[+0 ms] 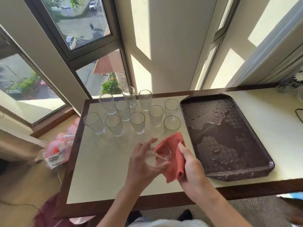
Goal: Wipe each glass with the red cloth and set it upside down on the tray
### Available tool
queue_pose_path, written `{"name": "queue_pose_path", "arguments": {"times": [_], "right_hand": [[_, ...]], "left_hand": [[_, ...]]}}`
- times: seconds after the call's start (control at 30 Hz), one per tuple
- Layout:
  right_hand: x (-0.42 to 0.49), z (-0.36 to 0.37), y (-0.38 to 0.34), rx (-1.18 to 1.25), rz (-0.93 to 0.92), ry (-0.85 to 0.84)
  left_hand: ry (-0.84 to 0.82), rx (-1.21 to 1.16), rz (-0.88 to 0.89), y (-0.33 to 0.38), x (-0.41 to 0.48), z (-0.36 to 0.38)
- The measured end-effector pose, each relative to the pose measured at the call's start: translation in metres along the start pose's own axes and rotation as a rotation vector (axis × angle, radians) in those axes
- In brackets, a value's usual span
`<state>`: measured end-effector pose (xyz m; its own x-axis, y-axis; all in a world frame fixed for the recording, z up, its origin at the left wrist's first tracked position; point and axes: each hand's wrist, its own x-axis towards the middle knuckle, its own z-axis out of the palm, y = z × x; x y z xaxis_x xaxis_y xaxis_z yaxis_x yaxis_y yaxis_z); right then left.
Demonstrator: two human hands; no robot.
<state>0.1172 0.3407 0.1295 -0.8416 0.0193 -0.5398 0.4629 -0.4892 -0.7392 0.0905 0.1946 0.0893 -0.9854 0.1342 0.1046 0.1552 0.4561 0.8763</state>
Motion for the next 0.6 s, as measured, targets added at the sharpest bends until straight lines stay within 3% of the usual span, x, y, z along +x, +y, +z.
{"name": "queue_pose_path", "arguments": {"times": [0.2, 0.4, 0.6], "right_hand": [[0.0, 0.013, 0.012, -0.598, -0.294, -0.168], [0.017, 0.012, 0.007, -0.472, -0.126, -0.203], [0.009, 0.009, 0.038, -0.663, -0.258, -0.182]], "left_hand": [[-0.118, 0.345, 0.063, 0.005, 0.002, -0.007], [-0.258, 0.528, 0.095, 0.011, -0.001, -0.013], [-0.297, 0.544, 0.054, 0.002, 0.004, -0.021]]}}
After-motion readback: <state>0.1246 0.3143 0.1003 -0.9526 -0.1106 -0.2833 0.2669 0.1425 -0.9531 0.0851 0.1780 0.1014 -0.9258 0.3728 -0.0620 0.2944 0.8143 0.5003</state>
